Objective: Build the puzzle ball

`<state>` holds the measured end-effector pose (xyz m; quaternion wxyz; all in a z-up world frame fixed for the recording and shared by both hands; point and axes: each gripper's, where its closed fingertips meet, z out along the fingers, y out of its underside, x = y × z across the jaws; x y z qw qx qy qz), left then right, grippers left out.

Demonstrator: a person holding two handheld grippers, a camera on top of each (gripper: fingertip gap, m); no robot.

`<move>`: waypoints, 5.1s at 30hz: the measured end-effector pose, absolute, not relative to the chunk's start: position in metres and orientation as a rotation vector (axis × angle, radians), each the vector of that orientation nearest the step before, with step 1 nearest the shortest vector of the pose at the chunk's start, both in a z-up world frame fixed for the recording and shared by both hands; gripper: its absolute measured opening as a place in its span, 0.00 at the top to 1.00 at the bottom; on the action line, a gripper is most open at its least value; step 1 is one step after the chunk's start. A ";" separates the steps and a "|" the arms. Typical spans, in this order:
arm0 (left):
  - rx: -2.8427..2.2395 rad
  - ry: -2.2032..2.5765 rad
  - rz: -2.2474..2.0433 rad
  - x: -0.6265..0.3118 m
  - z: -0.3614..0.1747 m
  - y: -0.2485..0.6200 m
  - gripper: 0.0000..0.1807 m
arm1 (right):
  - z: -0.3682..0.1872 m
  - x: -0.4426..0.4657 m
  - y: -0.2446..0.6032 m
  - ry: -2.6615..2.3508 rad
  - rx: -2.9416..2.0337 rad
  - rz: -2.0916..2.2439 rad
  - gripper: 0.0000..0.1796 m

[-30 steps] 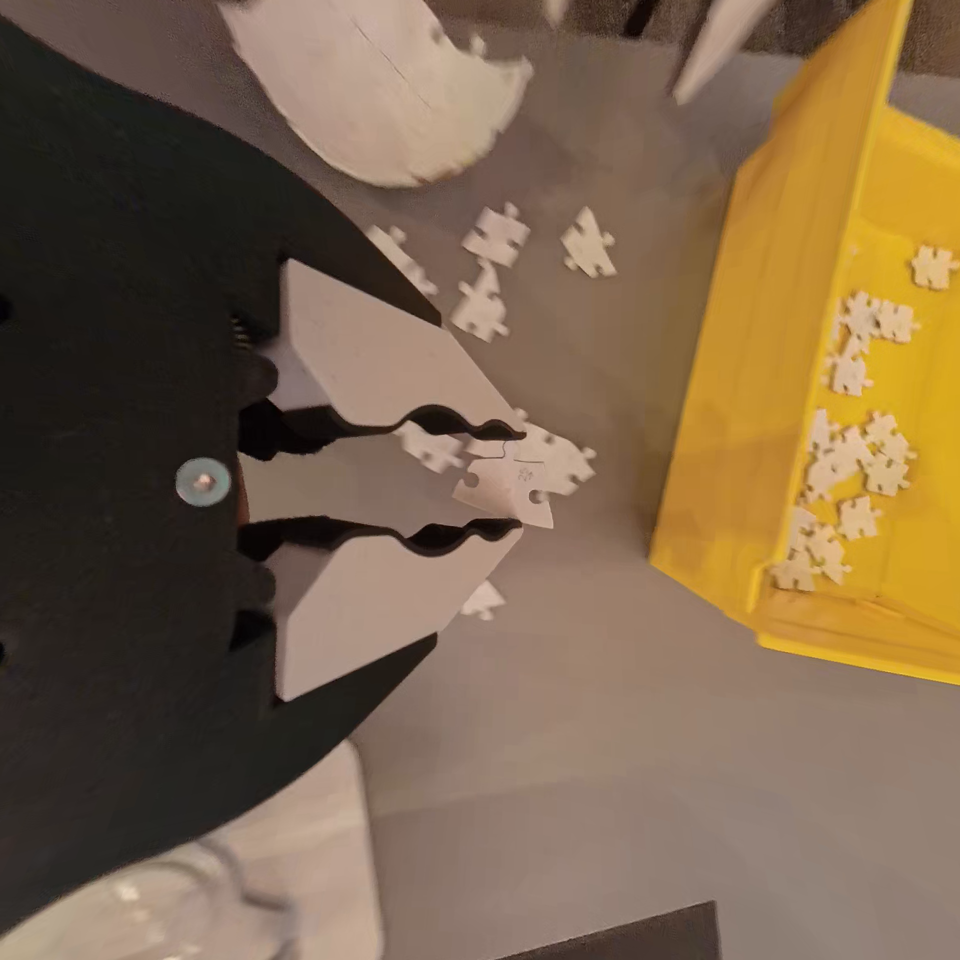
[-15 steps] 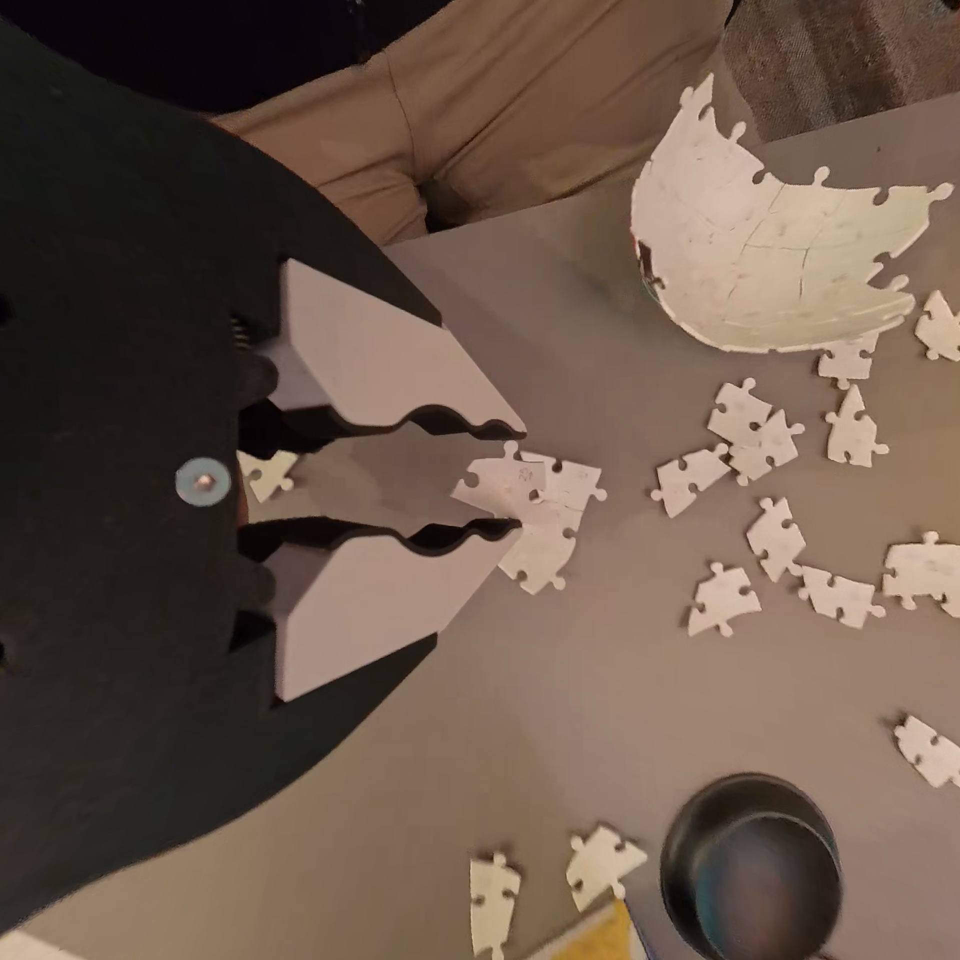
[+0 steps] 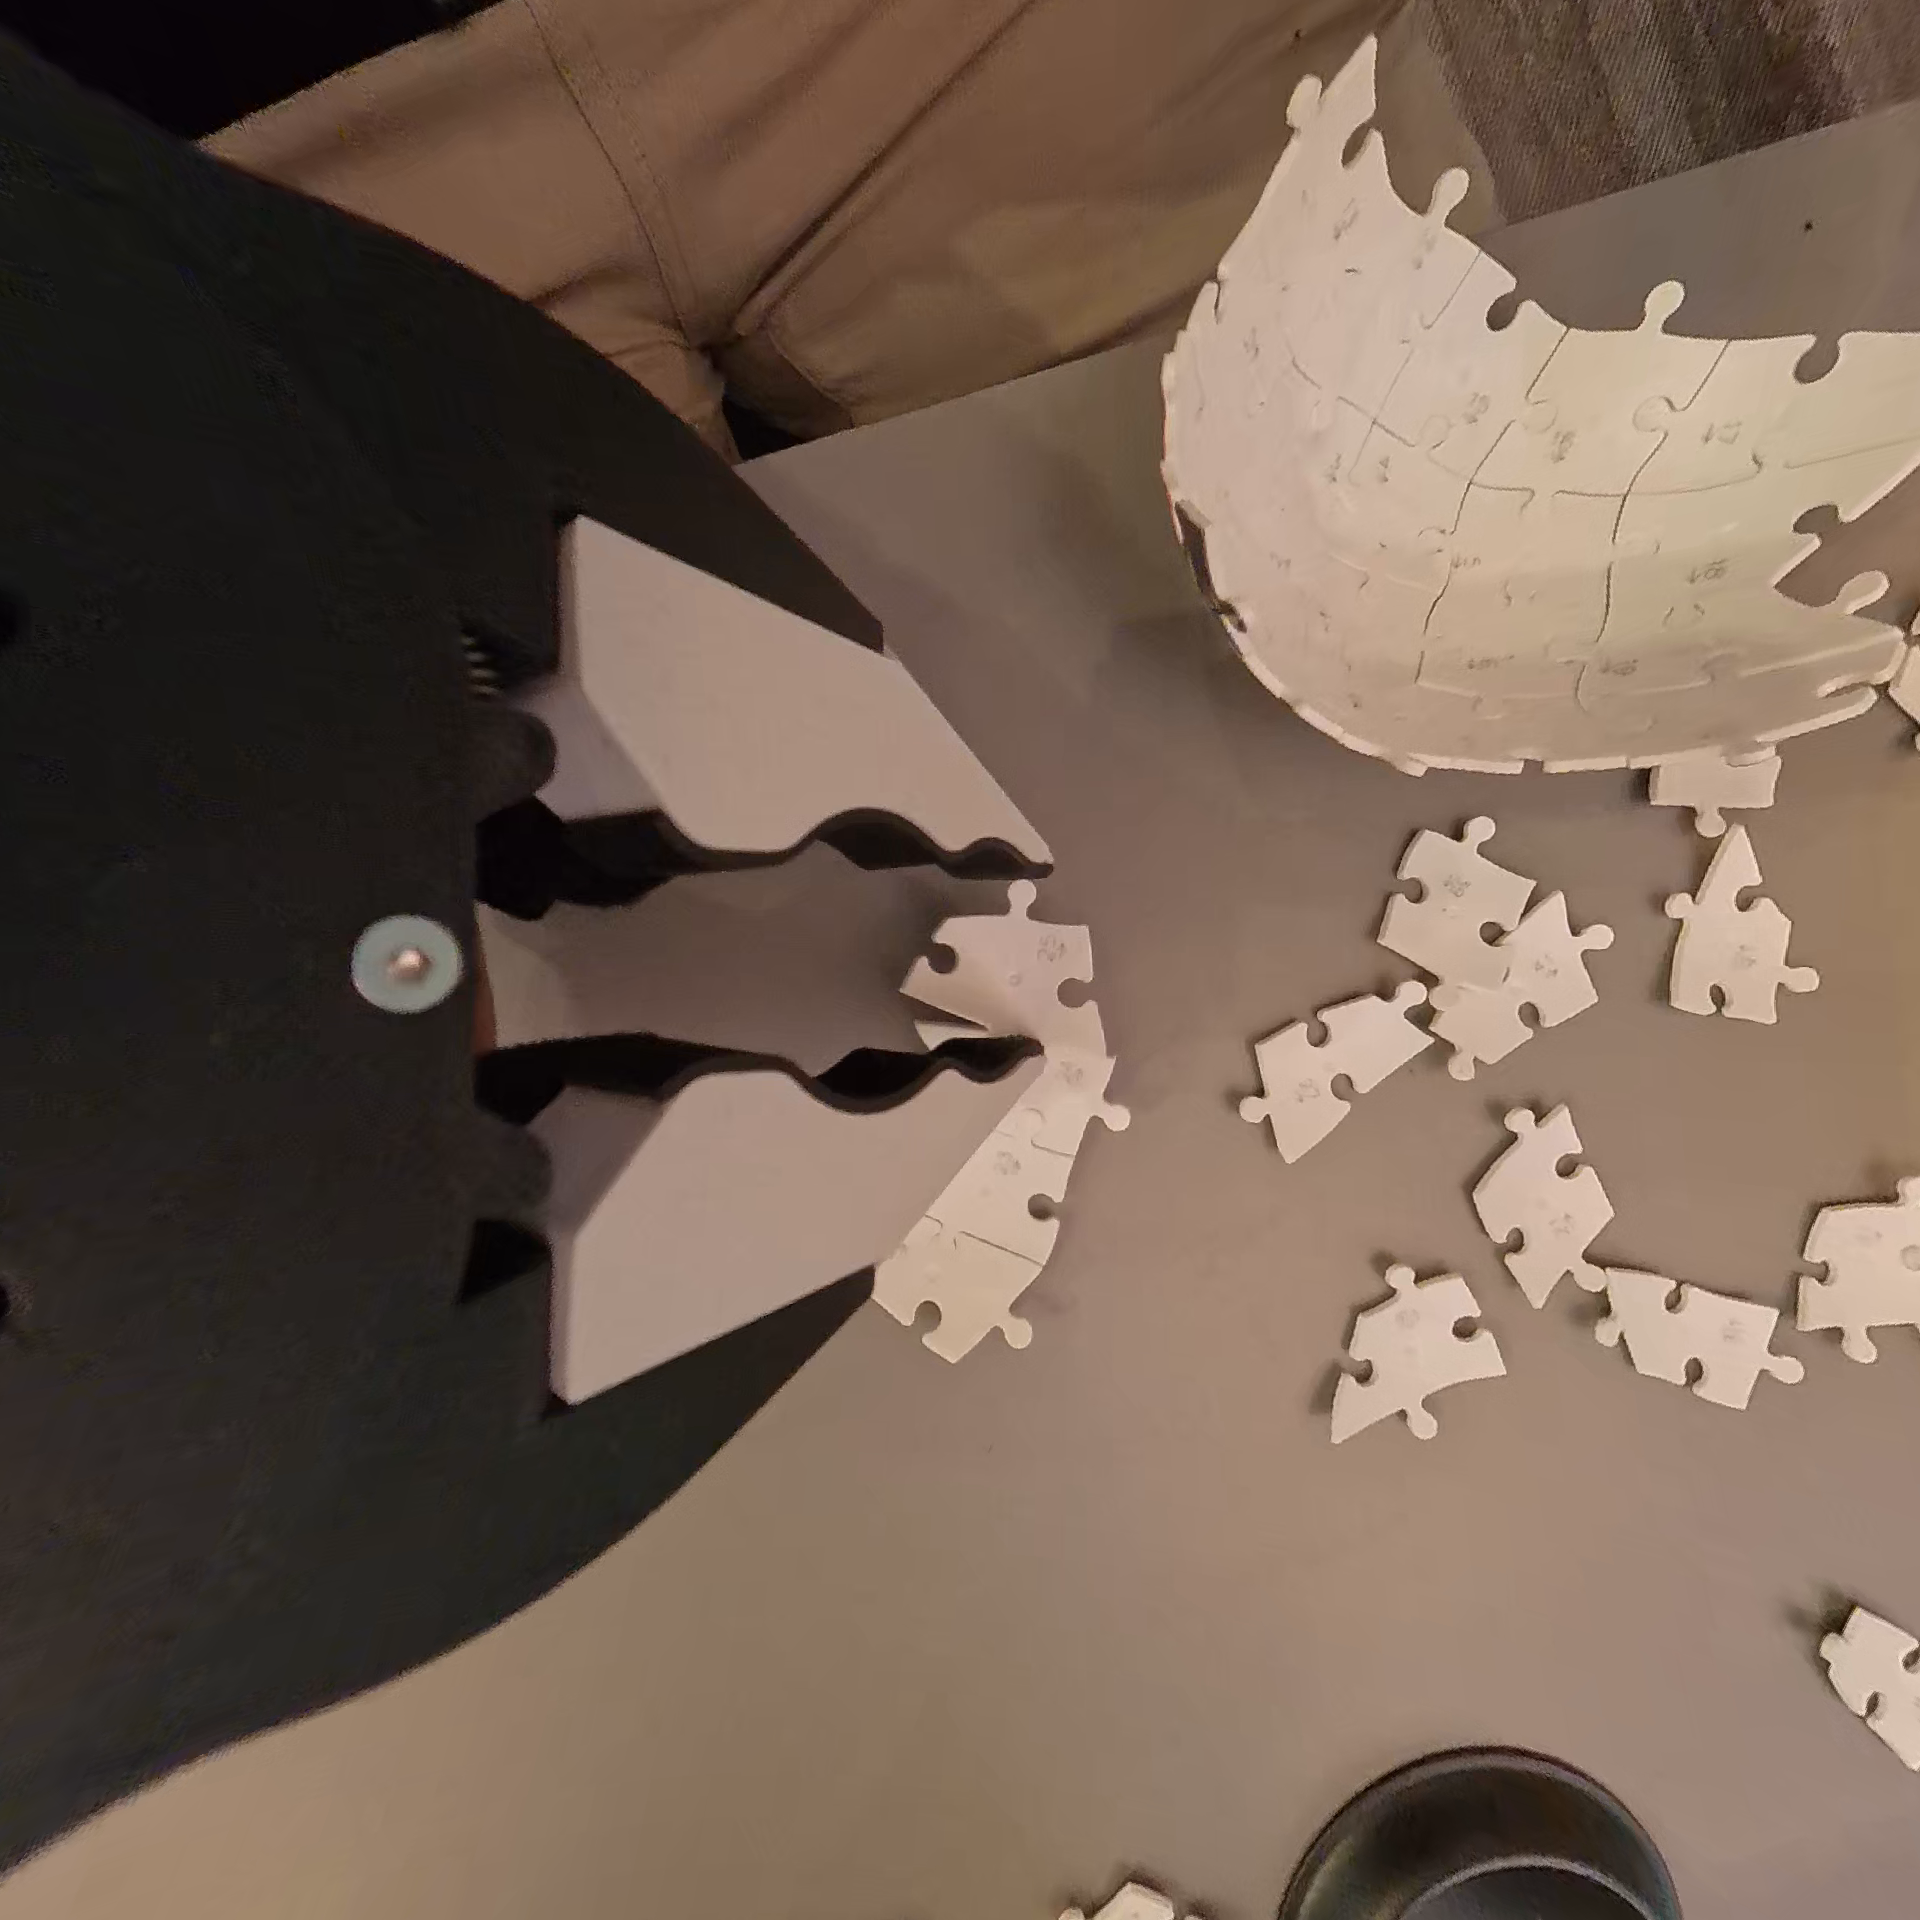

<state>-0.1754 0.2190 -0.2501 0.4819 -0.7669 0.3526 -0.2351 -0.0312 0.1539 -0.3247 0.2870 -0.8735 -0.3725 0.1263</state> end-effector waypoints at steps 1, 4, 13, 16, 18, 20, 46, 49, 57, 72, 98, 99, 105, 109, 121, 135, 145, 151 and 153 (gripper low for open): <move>-1.869 0.856 -0.574 -0.176 -0.250 0.219 0.71 | -0.326 -0.031 0.155 -0.990 -2.337 0.334 0.84; -1.869 0.850 -0.580 -0.177 -0.249 0.220 0.71 | -0.327 -0.032 0.156 -0.965 -2.344 0.350 0.84; -1.871 0.856 -0.581 -0.175 -0.250 0.220 0.71 | -0.336 -0.031 0.159 -0.958 -2.339 0.362 0.84; -1.871 0.856 -0.581 -0.175 -0.250 0.220 0.71 | -0.337 -0.031 0.159 -0.959 -2.335 0.369 0.83; -1.871 0.859 -0.579 -0.175 -0.251 0.220 0.71 | -0.336 -0.032 0.159 -0.973 -2.323 0.366 0.82; -1.871 0.861 -0.578 -0.174 -0.251 0.219 0.71 | -0.332 -0.033 0.160 -0.962 -2.299 0.375 0.81; -1.868 0.864 -0.568 -0.175 -0.251 0.220 0.70 | -0.334 -0.035 0.156 -0.942 -2.297 0.460 0.84; -1.868 0.864 -0.568 -0.175 -0.251 0.219 0.70 | -0.334 -0.036 0.157 -0.959 -2.281 0.455 0.84; -1.865 0.865 -0.569 -0.175 -0.250 0.219 0.70 | -0.335 -0.039 0.159 -0.981 -2.269 0.431 0.82; -1.862 0.867 -0.566 -0.175 -0.249 0.219 0.70 | -0.338 -0.032 0.162 -0.942 -2.322 0.446 0.87; -1.868 0.864 -0.557 -0.176 -0.251 0.220 0.70 | -0.325 -0.010 0.167 -0.945 -2.292 0.377 0.80; -1.868 0.863 -0.557 -0.177 -0.251 0.220 0.70 | -0.327 -0.013 0.167 -0.953 -2.295 0.383 0.80; -1.866 0.862 -0.557 -0.177 -0.250 0.220 0.70 | -0.337 -0.016 0.169 -0.970 -2.316 0.383 0.78; -1.867 0.862 -0.559 -0.177 -0.251 0.220 0.70 | -0.337 -0.015 0.170 -0.957 -2.322 0.394 0.80; -1.862 0.863 -0.549 -0.178 -0.248 0.220 0.70 | -0.338 -0.015 0.169 -1.014 -2.380 0.419 0.79; -1.837 0.681 -0.448 -0.233 -0.221 0.236 0.74 | -0.338 -0.021 0.145 -1.275 -2.313 0.492 0.82; -1.896 0.683 -0.397 -0.247 -0.245 0.239 0.74 | -0.337 -0.016 0.133 -1.424 -2.307 0.512 0.82; -1.910 0.720 -0.413 -0.239 -0.254 0.238 0.73 | -0.316 -0.002 0.130 -1.370 -2.276 0.550 0.78; -1.913 0.740 -0.412 -0.235 -0.257 0.237 0.73 | -0.309 0.011 0.133 -1.308 -2.291 0.535 0.78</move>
